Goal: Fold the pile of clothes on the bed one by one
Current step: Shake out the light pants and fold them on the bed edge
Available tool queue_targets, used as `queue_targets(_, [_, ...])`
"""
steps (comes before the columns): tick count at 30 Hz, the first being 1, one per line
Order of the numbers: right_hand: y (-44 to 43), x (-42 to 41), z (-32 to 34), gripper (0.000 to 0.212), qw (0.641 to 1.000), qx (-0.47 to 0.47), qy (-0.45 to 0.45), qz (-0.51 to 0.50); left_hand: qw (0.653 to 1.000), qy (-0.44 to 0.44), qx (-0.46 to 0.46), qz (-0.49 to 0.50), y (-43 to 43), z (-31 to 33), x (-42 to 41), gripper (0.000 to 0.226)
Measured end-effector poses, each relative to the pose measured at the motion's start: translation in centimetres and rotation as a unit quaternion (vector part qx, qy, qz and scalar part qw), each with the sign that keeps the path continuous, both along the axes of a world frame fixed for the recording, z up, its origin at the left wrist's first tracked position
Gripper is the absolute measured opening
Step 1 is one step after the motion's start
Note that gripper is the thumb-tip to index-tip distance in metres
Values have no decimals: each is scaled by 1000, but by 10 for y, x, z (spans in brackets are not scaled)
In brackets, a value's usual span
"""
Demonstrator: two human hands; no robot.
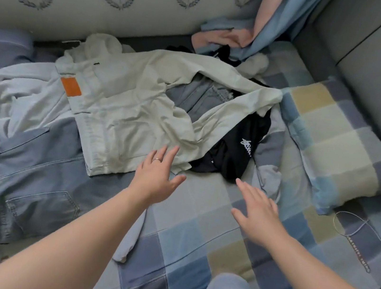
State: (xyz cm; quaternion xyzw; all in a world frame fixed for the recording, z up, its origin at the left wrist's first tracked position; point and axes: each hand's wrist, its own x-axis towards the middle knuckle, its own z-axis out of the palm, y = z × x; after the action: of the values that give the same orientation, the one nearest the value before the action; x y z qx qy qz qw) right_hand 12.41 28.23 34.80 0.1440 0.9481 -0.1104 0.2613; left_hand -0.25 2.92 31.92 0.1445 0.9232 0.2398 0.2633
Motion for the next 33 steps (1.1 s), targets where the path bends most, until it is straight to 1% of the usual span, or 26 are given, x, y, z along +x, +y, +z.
queue_targets(3, [57, -25, -21, 75, 1000, -2, -19, 22, 1000, 17, -17, 2, 45, -16, -28, 78])
queue_targets(6, [124, -82, -55, 76, 996, 2, -40, 74, 998, 31, -55, 14, 91, -52, -56, 78])
queue_targets(10, [189, -177, -115, 76, 995, -22, -5, 100, 996, -4, -91, 19, 160, -117, -84, 80])
queue_targets(12, [208, -222, -148, 76, 993, -31, 25, 108, 994, 9, -112, 1, 194, -152, -104, 82])
queue_targets(14, [221, -262, -181, 76, 992, -34, 51, 108, 990, 41, -131, -23, 222, -183, -129, 84])
queue_targets(16, [228, -293, -214, 78, 992, -32, 69, 102, 988, 59, -139, -26, 242, -213, -157, 84])
queue_targets(20, [224, -351, -270, 86, 988, -26, 106, 107, 992, 55, -109, 25, 252, -275, -216, 87])
queue_targets(22, [219, -377, -293, 89, 987, -31, 113, 111, 990, 56, -127, 25, 259, -304, -223, 90])
queue_targets(24, [217, -394, -317, 90, 986, -36, 118, 115, 981, 91, -170, 20, 270, -326, -218, 89])
queue_targets(26, [217, -399, -335, 90, 982, -66, 145, 104, 976, 115, -183, 31, 276, -336, -214, 86])
queue_targets(27, [217, -400, -341, 87, 978, -89, 163, 94, 976, 117, -179, 33, 278, -337, -214, 85])
queue_targets(29, [217, -400, -343, 74, 973, -119, 180, 79, 980, 104, -168, 32, 277, -336, -218, 83])
queue_targets(31, [217, -404, -339, 59, 975, -117, 174, 78, 982, 91, -164, 35, 277, -334, -222, 80])
queue_targets(33, [217, -409, -333, 39, 977, -108, 162, 82, 983, 80, -162, 33, 278, -331, -227, 76])
